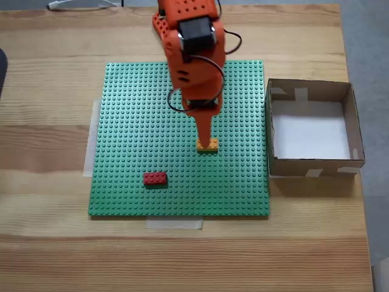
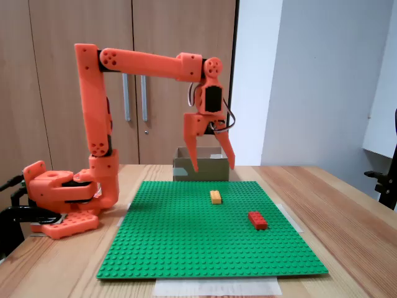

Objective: Pick the yellow lego block and put it in the box.

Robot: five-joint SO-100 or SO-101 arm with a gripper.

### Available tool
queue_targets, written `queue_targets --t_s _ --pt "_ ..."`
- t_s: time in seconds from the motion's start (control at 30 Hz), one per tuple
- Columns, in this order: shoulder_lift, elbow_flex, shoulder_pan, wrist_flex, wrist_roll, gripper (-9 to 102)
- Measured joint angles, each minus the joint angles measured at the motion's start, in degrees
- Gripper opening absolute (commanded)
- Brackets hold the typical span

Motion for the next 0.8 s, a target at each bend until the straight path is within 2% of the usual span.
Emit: queue_targets --t_s 0.3,0.8 --pt "-4.3 4.8 1.1 -7.1 -0.8 37" --pt "-5.5 8.3 0.4 -14.1 -3.5 35"
